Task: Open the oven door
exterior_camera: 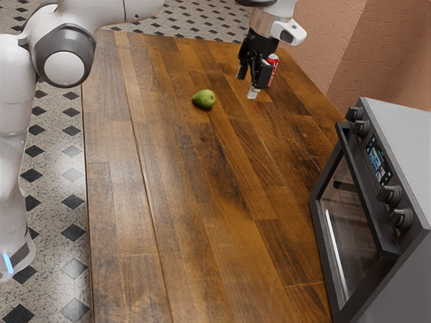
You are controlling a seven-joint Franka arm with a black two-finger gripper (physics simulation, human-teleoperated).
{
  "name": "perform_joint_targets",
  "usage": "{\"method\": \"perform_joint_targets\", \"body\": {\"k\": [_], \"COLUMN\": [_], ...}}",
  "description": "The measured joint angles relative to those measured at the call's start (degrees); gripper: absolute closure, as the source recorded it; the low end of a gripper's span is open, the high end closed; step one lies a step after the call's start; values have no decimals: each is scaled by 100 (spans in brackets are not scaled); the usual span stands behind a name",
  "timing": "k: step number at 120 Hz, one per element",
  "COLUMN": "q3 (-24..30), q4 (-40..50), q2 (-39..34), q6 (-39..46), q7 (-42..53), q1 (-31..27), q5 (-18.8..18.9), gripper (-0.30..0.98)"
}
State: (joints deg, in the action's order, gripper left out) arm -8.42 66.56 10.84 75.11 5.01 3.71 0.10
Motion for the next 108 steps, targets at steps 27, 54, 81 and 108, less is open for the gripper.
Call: {"method": "perform_joint_targets", "body": {"k": [27,54,81,108], "q3": [319,1989,2594,2609], "q4": [-611,-645,1094,2056], "q2": [-552,-784,-1226,-1445], "q6": [50,833,2543,3697], "q7": [257,2294,3932,4955], "q1": [-111,554,34,564], "q5": [23,159,617,1763], "gripper": [0,0,0,0]}}
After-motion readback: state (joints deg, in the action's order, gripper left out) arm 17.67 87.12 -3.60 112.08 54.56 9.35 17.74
